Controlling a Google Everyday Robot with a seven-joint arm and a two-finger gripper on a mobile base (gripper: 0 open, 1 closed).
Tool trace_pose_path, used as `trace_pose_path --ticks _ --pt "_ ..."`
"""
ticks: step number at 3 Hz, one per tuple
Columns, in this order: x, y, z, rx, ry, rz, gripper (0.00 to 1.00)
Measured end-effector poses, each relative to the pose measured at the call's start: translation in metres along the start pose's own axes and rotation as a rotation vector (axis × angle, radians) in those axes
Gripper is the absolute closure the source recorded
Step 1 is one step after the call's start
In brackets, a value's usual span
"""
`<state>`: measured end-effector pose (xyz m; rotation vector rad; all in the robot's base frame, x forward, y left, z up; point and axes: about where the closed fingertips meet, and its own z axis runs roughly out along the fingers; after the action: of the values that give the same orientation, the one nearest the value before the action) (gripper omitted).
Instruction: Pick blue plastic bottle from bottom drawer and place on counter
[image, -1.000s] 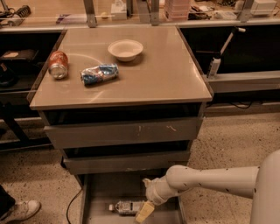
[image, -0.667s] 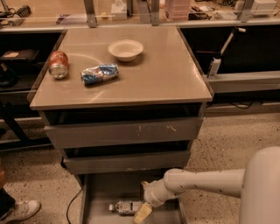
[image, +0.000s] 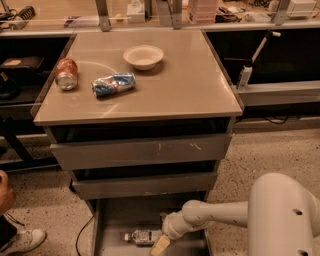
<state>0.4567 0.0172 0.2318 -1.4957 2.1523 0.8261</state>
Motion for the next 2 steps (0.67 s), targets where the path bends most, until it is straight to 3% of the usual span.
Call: trace_pose_path --ticks 2 --pt "0.017 -0.028 0.041 -0.006 -0.005 -0.016 0.0"
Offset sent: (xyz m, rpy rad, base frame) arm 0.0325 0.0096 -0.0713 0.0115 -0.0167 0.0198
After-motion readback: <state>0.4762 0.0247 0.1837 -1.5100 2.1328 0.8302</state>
